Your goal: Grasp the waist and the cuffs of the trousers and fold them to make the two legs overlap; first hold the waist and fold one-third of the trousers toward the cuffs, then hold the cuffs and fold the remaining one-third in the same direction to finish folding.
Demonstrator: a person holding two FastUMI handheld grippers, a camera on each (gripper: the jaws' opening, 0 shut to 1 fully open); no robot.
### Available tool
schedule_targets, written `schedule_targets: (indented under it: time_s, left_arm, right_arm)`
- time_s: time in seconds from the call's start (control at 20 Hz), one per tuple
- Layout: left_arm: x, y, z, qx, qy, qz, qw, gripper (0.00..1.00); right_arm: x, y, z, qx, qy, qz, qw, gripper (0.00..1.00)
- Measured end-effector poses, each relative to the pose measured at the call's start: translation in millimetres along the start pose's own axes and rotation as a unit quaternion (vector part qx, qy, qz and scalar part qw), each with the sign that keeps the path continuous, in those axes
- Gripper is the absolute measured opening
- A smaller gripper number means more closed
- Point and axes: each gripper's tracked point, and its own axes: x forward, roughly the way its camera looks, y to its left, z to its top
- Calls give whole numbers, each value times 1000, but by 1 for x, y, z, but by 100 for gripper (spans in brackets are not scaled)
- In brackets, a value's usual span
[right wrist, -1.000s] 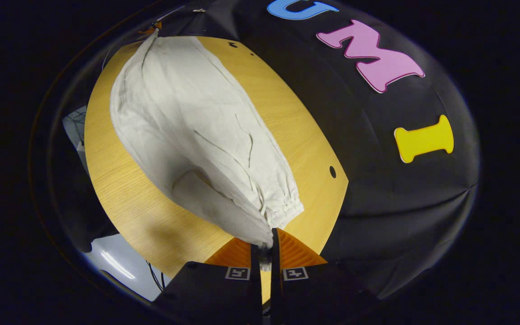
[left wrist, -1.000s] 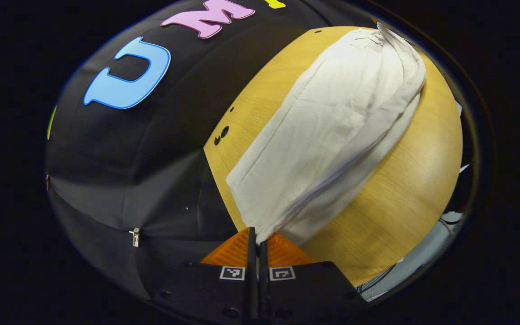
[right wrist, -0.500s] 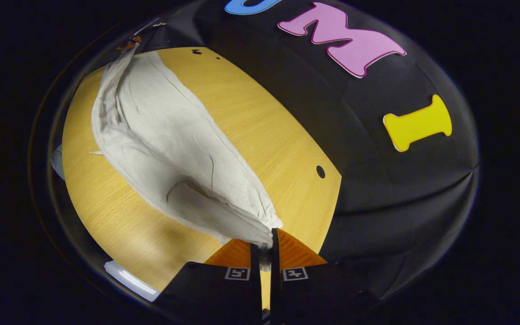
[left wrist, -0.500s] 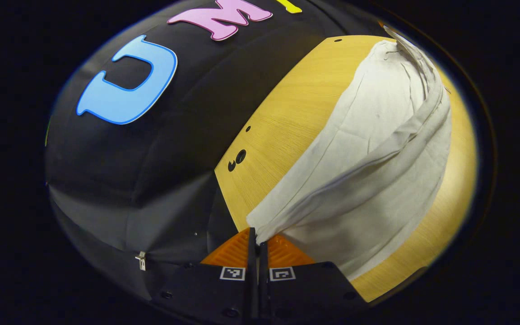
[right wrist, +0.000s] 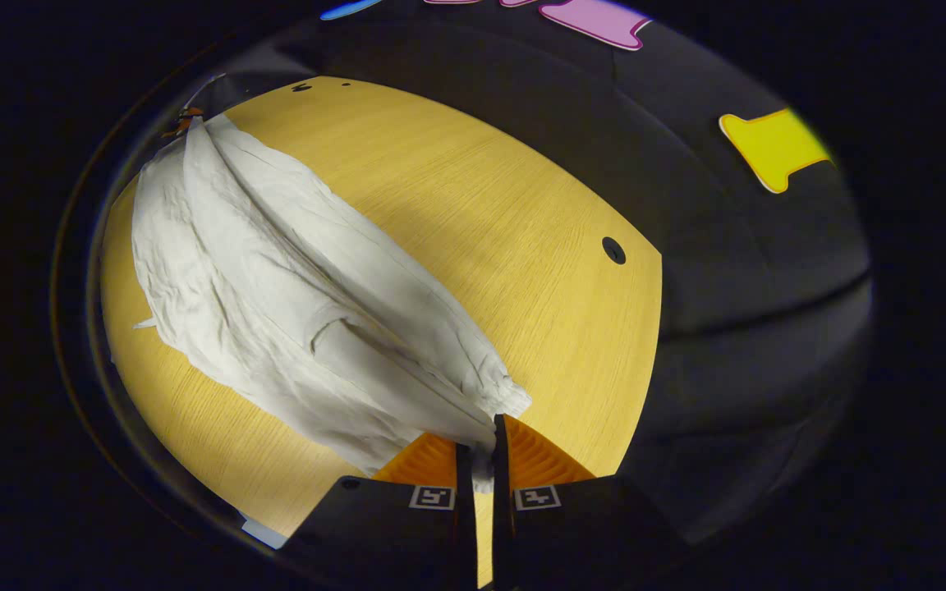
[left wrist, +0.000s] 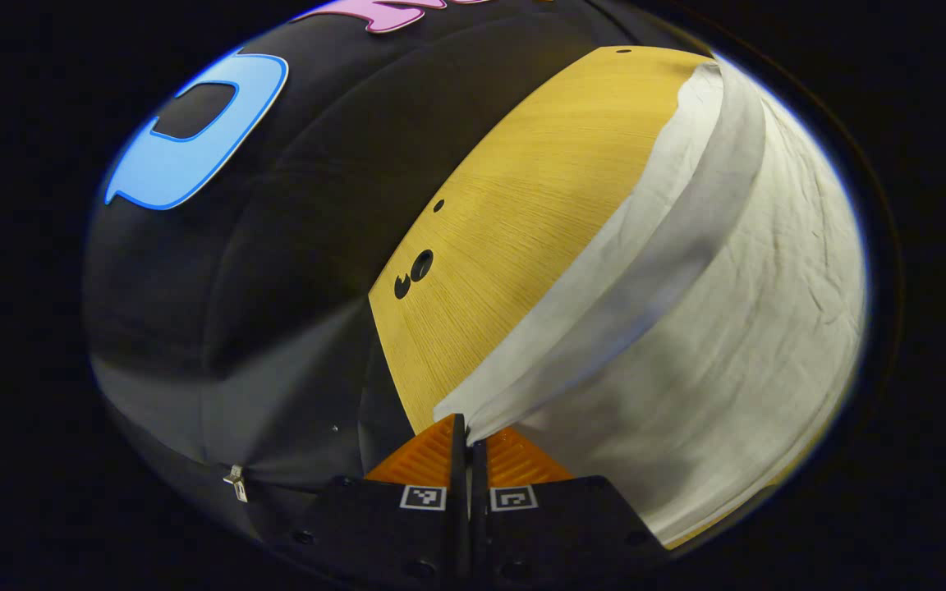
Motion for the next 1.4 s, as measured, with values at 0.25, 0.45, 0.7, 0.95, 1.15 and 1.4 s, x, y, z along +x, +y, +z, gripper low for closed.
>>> schedule_targets:
  time_s: [0.25, 0.45, 0.7, 0.95, 1.15, 1.4]
  left_arm:
    - [31, -1, -12, 10, 45, -3, 999, 5]
    - [43, -7, -31, 11, 82, -7, 997, 5]
    - [47, -13, -37, 29, 110, -4, 994, 6]
    - [32, -4, -46, 21, 127, -11, 992, 40]
    - [0, -8, -45, 7, 119, -25, 993, 94]
    - [-34, -5, -53, -37, 111, -21, 993, 96]
  right_arm:
    - [45, 3, 0, 0, 49, 39, 998, 11]
    - [58, 0, 1, 28, 66, 61, 996, 11]
    - [62, -8, -1, 66, 70, 66, 993, 30]
    - [36, -25, -10, 124, 36, 61, 990, 69]
    - [1, -35, -15, 205, 3, 47, 978, 82]
    - [-37, -7, -18, 397, -31, 69, 915, 87]
